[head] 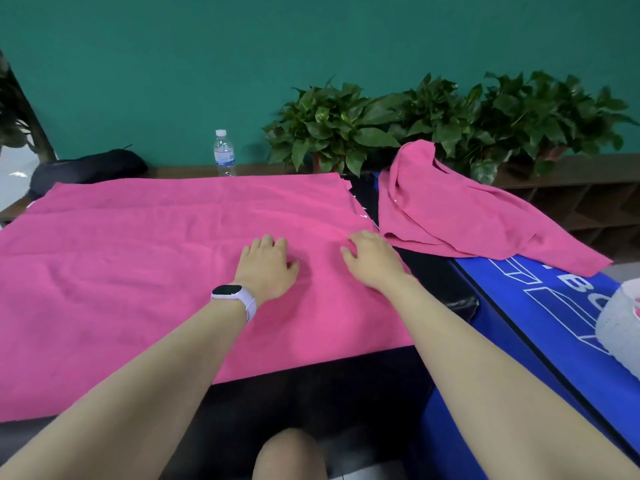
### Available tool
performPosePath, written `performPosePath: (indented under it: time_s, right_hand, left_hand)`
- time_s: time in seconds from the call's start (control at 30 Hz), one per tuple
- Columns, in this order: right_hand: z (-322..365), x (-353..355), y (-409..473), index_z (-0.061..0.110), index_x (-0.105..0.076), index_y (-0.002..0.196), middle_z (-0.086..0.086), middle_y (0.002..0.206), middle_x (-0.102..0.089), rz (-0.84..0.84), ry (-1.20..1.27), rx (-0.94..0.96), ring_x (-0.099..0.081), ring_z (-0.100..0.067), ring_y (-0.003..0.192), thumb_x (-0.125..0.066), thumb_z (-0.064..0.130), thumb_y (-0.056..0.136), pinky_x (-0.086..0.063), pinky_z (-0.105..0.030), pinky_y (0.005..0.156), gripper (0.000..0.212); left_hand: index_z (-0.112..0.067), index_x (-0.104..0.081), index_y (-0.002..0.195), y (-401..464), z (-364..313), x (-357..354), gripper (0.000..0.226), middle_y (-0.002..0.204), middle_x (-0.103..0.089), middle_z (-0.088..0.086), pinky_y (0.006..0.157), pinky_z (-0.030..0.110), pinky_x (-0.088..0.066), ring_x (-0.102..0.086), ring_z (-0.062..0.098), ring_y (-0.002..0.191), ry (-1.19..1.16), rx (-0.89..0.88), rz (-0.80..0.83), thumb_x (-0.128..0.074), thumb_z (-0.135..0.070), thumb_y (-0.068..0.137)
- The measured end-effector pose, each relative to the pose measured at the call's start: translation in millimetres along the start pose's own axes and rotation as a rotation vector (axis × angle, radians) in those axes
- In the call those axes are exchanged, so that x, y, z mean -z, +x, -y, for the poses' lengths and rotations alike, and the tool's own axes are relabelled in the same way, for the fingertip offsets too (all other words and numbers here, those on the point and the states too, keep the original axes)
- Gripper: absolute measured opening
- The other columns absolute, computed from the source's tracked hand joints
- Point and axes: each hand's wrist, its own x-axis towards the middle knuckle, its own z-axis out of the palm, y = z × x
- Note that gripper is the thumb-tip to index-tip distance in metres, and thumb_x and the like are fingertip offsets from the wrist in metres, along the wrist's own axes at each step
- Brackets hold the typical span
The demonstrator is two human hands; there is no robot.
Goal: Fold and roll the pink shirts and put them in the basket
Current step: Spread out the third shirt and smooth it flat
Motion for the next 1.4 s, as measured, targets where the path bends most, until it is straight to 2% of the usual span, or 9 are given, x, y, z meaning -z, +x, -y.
performPosePath:
  time_s: [0.33, 0.5, 0.6, 0.8, 0.9, 1.0, 1.07, 1.2, 1.4]
  right_hand:
    - [62.9, -41.2, 125.2, 0.009, -0.027, 0.158, -0.009, 0.165, -0.027, 0.11, 0.338, 0.129, -0.022, -0.021, 0.152, -0.034, 0.015, 0.108, -0.015, -0.028, 0.121, 0.052]
    - [57.8, -73.2, 174.1, 0.023, -0.022, 0.161, 0.0, 0.169, -0.016, 0.272, 0.188, 0.114, -0.01, -0.015, 0.155, -0.019, 0.05, 0.107, -0.003, -0.035, 0.125, 0.06]
    - [11.6, -72.8, 184.2, 0.03, -0.016, 0.161, 0.006, 0.169, -0.008, 0.27, 0.007, 0.035, -0.003, -0.016, 0.156, -0.006, 0.072, 0.097, 0.002, -0.04, 0.126, 0.077]
    - [-57.6, -54.7, 196.6, 0.02, -0.012, 0.163, 0.001, 0.17, -0.003, 0.226, -0.158, -0.146, -0.002, -0.02, 0.156, -0.013, 0.068, 0.1, -0.003, -0.039, 0.127, 0.079]
    - [-52.1, -56.3, 185.9, 0.01, -0.026, 0.159, -0.009, 0.168, -0.015, 0.101, -0.231, -0.183, -0.009, -0.026, 0.156, -0.016, 0.06, 0.102, -0.006, -0.041, 0.126, 0.076]
    - [-41.6, -41.4, 159.6, 0.007, -0.033, 0.156, -0.013, 0.165, -0.025, -0.01, -0.349, -0.159, -0.014, -0.027, 0.155, -0.018, 0.05, 0.106, -0.005, -0.042, 0.126, 0.067]
    - [-27.5, -29.7, 133.6, 0.011, -0.031, 0.158, -0.011, 0.165, -0.027, -0.004, -0.327, -0.037, -0.015, -0.025, 0.155, -0.019, 0.047, 0.107, -0.004, -0.04, 0.127, 0.063]
    - [5.1, -21.3, 57.0, 0.021, -0.027, 0.16, -0.005, 0.168, -0.018, 0.154, -0.134, 0.136, -0.01, -0.018, 0.156, -0.02, 0.052, 0.107, -0.002, -0.036, 0.127, 0.061]
    - [-0.9, -9.8, -31.5, 0.029, -0.018, 0.162, -0.002, 0.17, -0.008, 0.266, -0.144, 0.08, -0.005, -0.019, 0.156, -0.015, 0.06, 0.105, -0.003, -0.038, 0.127, 0.065]
  left_hand:
    - [-0.013, -0.051, 0.14, 148.7, 16.7, -32.0, 0.043, 0.141, -0.05, 0.015, 0.111, 0.044, -0.032, -0.043, 0.036, 0.132, -0.116, 0.133, -0.07, -0.042, -0.027, 0.101]
    - [-0.021, -0.011, 0.161, 170.9, 31.2, -60.5, 0.068, 0.168, -0.008, 0.009, 0.124, 0.047, -0.007, -0.009, 0.03, 0.154, 0.032, 0.127, 0.112, -0.032, -0.044, 0.101]
    - [-0.029, -0.014, 0.16, 177.4, 29.4, -61.2, 0.065, 0.168, -0.005, 0.005, 0.125, 0.046, -0.001, -0.003, 0.028, 0.155, -0.046, 0.167, 0.12, -0.02, -0.053, 0.101]
    - [-0.03, -0.024, 0.158, 173.3, 30.3, -59.8, 0.072, 0.167, -0.014, 0.009, 0.124, 0.047, -0.004, -0.009, 0.032, 0.153, -0.035, 0.141, 0.074, -0.027, -0.066, 0.096]
    - [-0.025, -0.049, 0.144, 166.8, 28.6, -58.7, 0.065, 0.156, -0.036, 0.012, 0.121, 0.047, -0.015, -0.026, 0.034, 0.146, -0.07, 0.128, -0.017, -0.042, -0.063, 0.091]
    - [-0.022, -0.065, 0.125, 158.0, 20.0, -52.9, 0.051, 0.127, -0.054, 0.008, 0.104, 0.044, -0.032, -0.044, 0.031, 0.12, 0.021, 0.05, -0.119, -0.048, -0.054, 0.089]
    - [-0.024, -0.055, 0.139, 155.6, 17.5, -48.8, 0.056, 0.132, -0.049, 0.007, 0.103, 0.043, -0.031, -0.041, 0.029, 0.122, 0.04, 0.017, -0.057, -0.039, -0.054, 0.094]
    - [-0.023, -0.01, 0.161, 140.7, 16.6, -35.6, 0.079, 0.165, -0.014, 0.012, 0.123, 0.045, -0.01, -0.012, 0.032, 0.151, 0.083, 0.0, 0.23, -0.02, -0.069, 0.097]
    - [-0.021, -0.018, 0.16, 45.9, -15.3, -31.2, 0.069, 0.167, -0.013, 0.009, 0.124, 0.045, -0.011, -0.012, 0.031, 0.152, 0.027, -0.204, 0.187, -0.025, -0.057, 0.102]
